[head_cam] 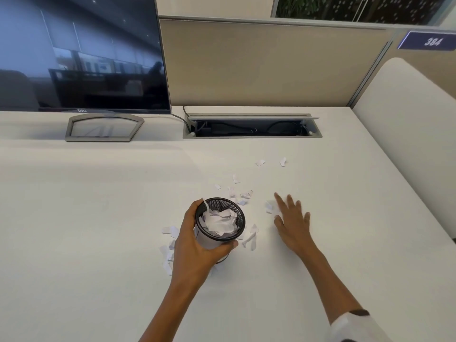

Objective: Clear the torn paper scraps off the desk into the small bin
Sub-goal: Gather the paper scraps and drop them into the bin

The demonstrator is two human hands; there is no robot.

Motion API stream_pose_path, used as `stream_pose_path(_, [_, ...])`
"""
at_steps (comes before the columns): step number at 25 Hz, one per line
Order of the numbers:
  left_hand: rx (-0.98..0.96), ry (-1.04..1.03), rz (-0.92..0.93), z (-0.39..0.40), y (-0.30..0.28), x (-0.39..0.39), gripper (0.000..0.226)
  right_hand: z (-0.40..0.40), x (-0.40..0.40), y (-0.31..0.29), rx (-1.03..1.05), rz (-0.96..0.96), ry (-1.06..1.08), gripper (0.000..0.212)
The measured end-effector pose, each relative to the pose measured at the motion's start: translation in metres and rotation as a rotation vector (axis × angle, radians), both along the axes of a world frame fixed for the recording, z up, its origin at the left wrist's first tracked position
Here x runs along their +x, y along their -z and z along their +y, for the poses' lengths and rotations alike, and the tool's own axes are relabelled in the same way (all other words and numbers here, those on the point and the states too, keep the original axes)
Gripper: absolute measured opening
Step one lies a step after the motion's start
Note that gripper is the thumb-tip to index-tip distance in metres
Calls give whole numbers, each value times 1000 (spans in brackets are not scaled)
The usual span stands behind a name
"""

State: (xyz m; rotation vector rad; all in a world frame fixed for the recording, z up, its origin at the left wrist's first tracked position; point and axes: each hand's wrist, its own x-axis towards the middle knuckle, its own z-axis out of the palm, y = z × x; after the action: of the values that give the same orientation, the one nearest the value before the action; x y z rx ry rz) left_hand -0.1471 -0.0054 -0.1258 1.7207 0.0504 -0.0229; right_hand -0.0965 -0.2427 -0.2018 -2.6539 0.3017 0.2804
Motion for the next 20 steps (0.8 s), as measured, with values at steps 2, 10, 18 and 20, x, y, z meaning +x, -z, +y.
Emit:
stream_pose_path(2, [5,6,3,-1,0,-2,90,6,2,-3,-33,-11,-134,58])
stream_pose_path(10, [1,9,-3,-7,-1,-4,87,1,-28,-4,-223,-202,-234,33])
stream_pose_path(18, [21,26,4,-10,3,-6,92,1,-14,-26,100,-222,60,16])
stream_pose_path(20, [18,35,11,-10,5,-6,94,4,-15,-43,319,-272,246,15])
